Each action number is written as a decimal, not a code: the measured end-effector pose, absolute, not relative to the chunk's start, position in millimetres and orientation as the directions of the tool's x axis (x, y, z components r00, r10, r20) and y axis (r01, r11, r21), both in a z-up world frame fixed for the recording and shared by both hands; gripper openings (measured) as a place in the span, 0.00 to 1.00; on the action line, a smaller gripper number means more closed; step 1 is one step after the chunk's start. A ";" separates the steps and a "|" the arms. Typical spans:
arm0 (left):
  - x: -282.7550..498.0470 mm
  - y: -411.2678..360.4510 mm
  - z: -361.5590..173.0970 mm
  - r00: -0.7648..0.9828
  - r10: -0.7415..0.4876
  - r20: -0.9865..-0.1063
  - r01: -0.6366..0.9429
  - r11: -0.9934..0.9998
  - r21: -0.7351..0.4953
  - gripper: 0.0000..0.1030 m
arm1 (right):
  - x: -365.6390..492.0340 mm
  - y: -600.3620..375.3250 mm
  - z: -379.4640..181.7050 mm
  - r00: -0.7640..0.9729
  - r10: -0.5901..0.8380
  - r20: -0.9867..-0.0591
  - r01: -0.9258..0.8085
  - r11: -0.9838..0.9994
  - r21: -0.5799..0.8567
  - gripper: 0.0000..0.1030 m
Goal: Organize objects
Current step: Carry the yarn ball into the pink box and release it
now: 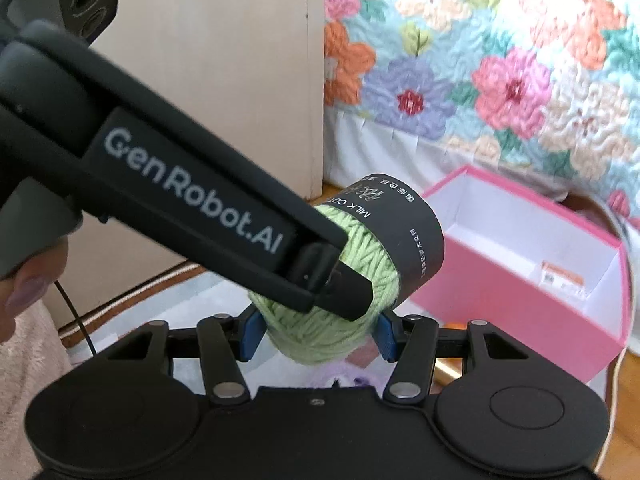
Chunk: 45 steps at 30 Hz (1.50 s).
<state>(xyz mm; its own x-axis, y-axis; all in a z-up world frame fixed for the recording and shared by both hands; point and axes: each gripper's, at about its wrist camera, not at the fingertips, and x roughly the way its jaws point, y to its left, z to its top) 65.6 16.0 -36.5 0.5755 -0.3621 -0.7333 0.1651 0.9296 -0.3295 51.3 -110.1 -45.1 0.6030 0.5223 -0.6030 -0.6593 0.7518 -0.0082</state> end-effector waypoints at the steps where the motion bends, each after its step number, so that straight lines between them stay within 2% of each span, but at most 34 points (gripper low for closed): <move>1: 66.6 14.6 -31.7 0.574 -0.362 -0.734 0.169 0.930 -0.327 0.50 | 51.2 -110.9 -40.3 0.607 0.520 -0.600 -0.660 0.751 -0.017 0.58; 11: 103.5 -5.2 23.0 0.569 -0.377 -0.731 0.214 0.926 -0.311 0.50 | 73.9 -129.2 7.6 0.628 0.513 -0.585 -0.662 0.747 -0.056 0.58; 21: 197.3 -28.7 46.7 0.563 -0.385 -0.732 0.210 0.923 -0.324 0.50 | 167.4 -141.6 43.1 0.615 0.455 -0.644 -0.662 0.741 -0.109 0.58; 26: 254.2 -30.2 20.4 0.528 -0.354 -0.771 0.159 0.934 -0.320 0.50 | 226.9 -146.3 24.2 0.570 0.473 -0.672 -0.647 0.763 -0.012 0.58; 35: 323.9 -24.6 -64.7 0.446 -0.317 -0.837 0.069 0.945 -0.321 0.50 | 305.4 -140.8 -57.0 0.476 0.488 -0.732 -0.618 0.778 0.117 0.58; 45: 361.6 -30.7 -111.8 0.387 -0.287 -0.877 0.045 0.955 -0.292 0.47 | 343.4 -135.6 -108.1 0.400 0.473 -0.785 -0.627 0.766 0.142 0.58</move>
<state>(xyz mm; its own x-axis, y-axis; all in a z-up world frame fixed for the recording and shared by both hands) 361.6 -30.7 -111.8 0.3866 -0.2866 -0.8766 0.0453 0.9552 -0.2924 343.4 -135.6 -108.1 0.4005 0.4731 -0.7848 -0.6272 0.7659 0.1416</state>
